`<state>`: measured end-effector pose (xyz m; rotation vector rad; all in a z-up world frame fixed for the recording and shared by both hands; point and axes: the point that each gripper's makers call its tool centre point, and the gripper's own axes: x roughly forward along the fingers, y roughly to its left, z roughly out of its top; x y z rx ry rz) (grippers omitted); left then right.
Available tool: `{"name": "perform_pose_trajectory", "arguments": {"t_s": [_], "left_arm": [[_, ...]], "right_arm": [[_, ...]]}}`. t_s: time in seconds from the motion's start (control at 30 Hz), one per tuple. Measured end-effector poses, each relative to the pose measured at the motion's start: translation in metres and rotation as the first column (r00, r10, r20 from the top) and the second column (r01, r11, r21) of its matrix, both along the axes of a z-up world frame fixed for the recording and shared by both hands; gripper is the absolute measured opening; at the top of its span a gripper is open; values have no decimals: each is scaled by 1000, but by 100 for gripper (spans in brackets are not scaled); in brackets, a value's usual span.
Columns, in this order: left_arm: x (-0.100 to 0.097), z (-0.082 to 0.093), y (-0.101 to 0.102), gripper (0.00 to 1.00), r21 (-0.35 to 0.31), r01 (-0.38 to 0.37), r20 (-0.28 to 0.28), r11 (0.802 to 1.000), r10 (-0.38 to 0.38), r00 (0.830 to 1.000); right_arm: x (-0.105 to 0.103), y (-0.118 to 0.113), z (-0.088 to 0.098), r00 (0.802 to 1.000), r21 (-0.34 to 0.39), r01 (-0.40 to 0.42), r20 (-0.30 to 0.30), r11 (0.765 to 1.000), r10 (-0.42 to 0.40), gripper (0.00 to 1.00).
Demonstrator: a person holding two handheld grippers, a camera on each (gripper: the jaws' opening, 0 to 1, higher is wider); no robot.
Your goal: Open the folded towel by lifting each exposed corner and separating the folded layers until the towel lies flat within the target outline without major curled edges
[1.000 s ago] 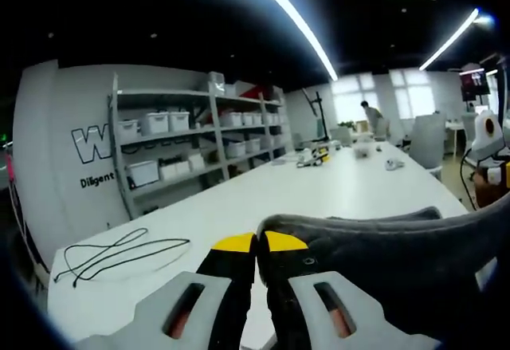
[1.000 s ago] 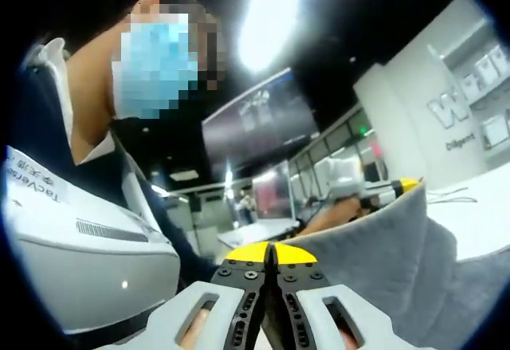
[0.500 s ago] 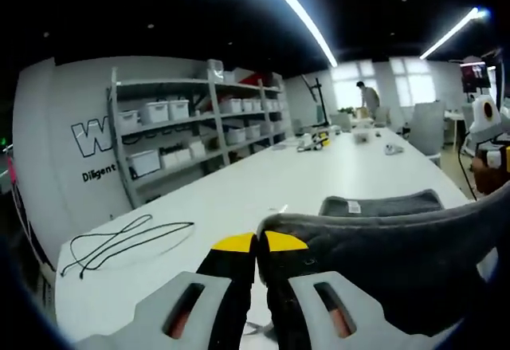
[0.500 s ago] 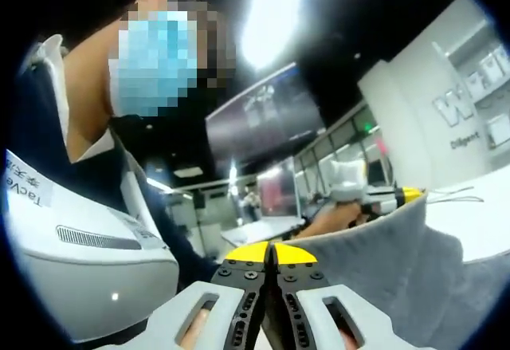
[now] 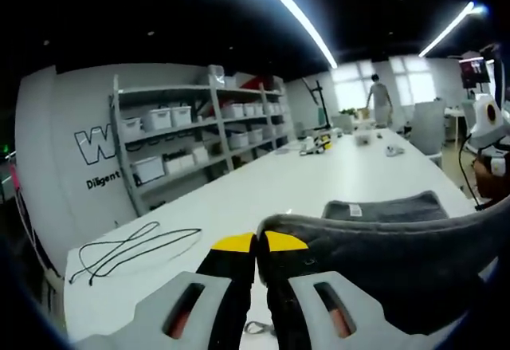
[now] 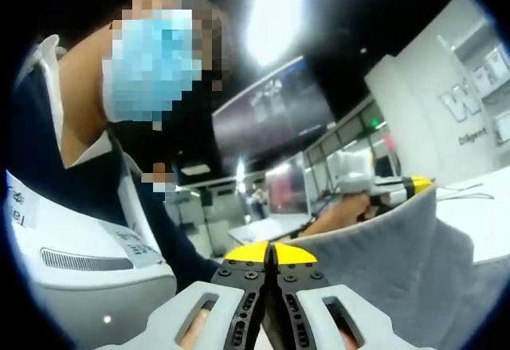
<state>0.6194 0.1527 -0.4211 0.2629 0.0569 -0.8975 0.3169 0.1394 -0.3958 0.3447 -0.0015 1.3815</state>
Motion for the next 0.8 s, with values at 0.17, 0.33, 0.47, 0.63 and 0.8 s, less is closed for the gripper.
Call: {"name": "perform_pose_trajectory", "arguments": {"t_s": [0.17, 0.33, 0.47, 0.63, 0.8], "left_arm": [[-2, -5, 0, 3, 7, -3, -14, 1000, 3, 1000], [-4, -6, 8, 3, 21, -8, -15, 1000, 8, 1000], [-4, -1, 12, 3, -1, -14, -14, 1000, 14, 1000], [-5, 4, 14, 3, 1, -14, -2, 1000, 14, 1000], [-5, 9, 19, 3, -19, -14, 1, 1000, 14, 1000]], "right_arm": [[0, 3, -4, 1000, -9, -5, -11, 1000, 5, 0], [-1, 5, -2, 1000, -7, -12, -9, 1000, 12, 0], [-2, 7, -1, 1000, -7, -18, -12, 1000, 18, 0], [-3, 15, 2, 999, -4, -36, -14, 999, 36, 0], [-6, 22, 3, 999, -1, -49, -9, 999, 49, 0]]}}
